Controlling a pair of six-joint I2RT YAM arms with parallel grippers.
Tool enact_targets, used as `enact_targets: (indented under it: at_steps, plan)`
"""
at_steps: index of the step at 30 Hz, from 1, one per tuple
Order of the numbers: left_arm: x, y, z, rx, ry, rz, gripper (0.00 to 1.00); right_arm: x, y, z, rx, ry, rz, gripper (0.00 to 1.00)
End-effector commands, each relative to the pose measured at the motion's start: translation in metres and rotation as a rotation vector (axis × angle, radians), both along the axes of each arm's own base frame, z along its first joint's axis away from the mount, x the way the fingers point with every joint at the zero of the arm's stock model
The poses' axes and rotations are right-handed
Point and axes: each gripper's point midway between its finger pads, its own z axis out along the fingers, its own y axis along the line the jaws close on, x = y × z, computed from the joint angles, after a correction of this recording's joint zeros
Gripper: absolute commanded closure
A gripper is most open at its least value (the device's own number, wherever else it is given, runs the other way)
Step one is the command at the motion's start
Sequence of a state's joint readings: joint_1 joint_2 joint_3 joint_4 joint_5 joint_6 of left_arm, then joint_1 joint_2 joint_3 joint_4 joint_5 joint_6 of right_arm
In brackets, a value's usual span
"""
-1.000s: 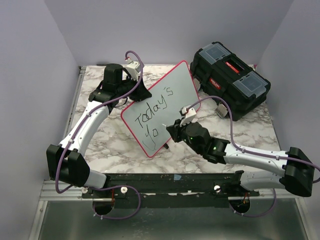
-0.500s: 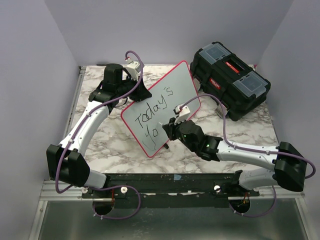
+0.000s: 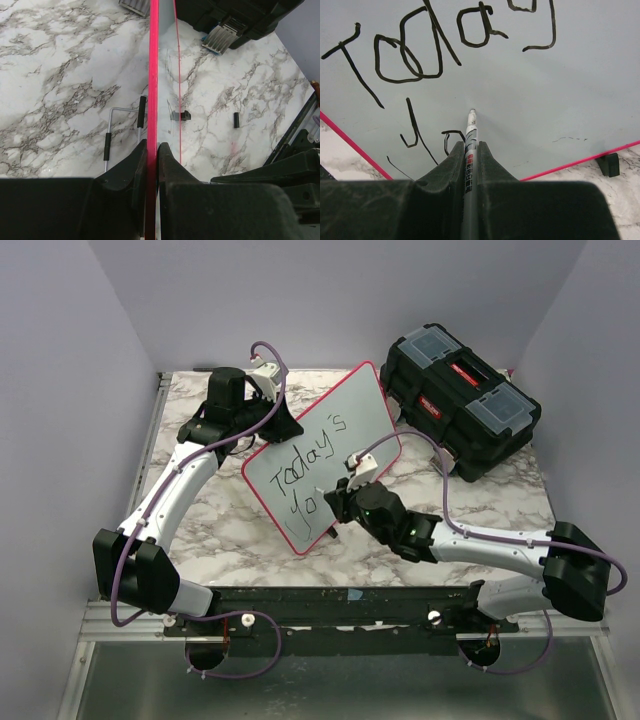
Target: Write a sentence on the whiteboard
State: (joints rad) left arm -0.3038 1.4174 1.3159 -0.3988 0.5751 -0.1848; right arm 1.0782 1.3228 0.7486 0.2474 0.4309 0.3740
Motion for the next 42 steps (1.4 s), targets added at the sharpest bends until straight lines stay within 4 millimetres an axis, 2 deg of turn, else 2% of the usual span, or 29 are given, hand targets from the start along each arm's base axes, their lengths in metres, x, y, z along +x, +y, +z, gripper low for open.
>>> enact_targets:
  at_steps: [1,13,21,28,42]
  plan:
    - [-0.002,0.002,-0.021,0.081,0.009,-0.018,1.00,-0.003,-0.003,-0.012,0.000,0.021,0.004,0.99]
    - [0.000,0.002,-0.021,0.081,0.011,-0.017,1.00,-0.009,-0.015,-0.033,-0.032,0.059,-0.010,0.99]
    - [0.000,0.002,-0.022,0.083,0.014,-0.015,1.00,-0.007,-0.023,-0.033,-0.049,0.052,-0.044,0.99]
    - [0.000,0.002,-0.022,0.083,0.012,-0.015,1.00,0.001,-0.029,-0.024,-0.073,0.019,-0.090,0.99]
    - [0.000,0.003,-0.021,0.082,0.010,-0.014,1.00,0.022,-0.015,0.015,-0.075,-0.068,-0.117,0.99]
